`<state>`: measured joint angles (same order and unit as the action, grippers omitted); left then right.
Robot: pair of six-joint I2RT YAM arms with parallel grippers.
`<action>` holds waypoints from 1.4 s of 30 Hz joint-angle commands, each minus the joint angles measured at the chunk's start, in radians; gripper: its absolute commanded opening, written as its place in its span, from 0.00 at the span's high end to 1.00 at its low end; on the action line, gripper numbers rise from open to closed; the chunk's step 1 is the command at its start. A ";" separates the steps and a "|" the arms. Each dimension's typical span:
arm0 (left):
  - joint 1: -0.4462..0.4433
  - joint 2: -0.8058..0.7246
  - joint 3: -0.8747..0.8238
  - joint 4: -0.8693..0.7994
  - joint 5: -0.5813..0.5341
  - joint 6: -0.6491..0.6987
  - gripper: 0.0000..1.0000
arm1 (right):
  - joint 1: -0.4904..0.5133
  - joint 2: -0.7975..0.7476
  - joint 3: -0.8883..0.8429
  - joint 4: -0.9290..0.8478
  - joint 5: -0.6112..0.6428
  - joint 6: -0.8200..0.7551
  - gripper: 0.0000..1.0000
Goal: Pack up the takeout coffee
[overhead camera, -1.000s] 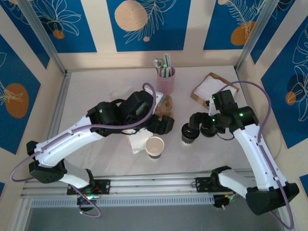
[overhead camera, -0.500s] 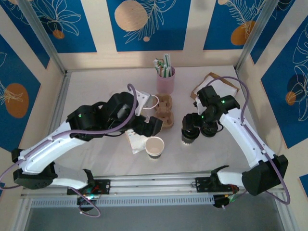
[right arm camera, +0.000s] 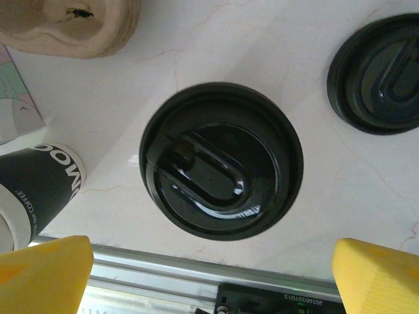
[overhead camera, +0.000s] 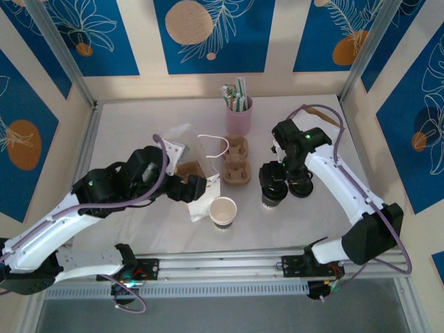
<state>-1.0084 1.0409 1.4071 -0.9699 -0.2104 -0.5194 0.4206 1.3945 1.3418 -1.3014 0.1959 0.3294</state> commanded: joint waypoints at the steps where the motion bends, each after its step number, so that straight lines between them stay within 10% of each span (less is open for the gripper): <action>1: 0.018 -0.001 -0.013 -0.014 0.026 -0.027 0.02 | 0.016 0.039 0.041 -0.042 0.020 -0.009 0.06; 42: 0.019 0.021 -0.009 -0.006 0.046 -0.030 0.00 | 0.057 0.234 0.046 -0.086 0.057 0.011 0.13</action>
<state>-0.9970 1.0576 1.4002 -0.9730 -0.1837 -0.5438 0.4713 1.6234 1.3964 -1.3514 0.2592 0.3302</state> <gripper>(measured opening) 0.998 0.870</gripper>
